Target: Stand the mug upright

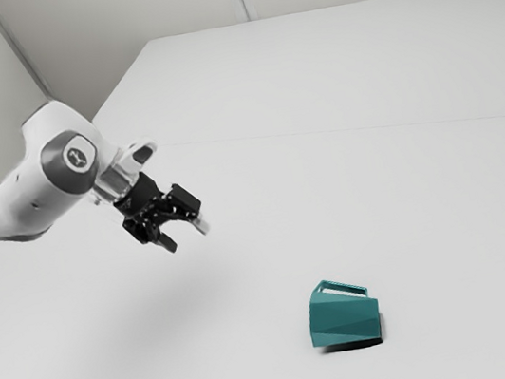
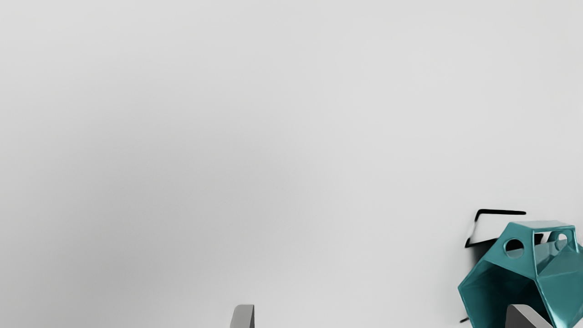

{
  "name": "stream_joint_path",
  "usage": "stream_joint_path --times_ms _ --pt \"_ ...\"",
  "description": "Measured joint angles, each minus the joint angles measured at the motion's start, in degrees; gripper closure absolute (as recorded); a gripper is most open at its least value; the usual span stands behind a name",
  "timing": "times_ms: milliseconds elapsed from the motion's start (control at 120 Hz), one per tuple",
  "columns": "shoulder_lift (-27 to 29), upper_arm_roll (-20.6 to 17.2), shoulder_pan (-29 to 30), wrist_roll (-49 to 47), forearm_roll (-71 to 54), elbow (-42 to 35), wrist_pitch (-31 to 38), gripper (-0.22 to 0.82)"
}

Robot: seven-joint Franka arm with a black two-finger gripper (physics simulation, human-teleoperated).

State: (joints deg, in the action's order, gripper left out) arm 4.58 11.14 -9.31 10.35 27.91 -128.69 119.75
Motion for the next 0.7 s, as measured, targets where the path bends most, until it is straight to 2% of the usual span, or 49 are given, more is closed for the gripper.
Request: stream_joint_path --times_ms 450,700 --pt "-7.6 0.6 -6.0 4.0 17.5 -2.1 -1.3 0.00" --pt "-8.2 0.6 -11.8 7.4 20.7 -2.2 -4.3 0.00"
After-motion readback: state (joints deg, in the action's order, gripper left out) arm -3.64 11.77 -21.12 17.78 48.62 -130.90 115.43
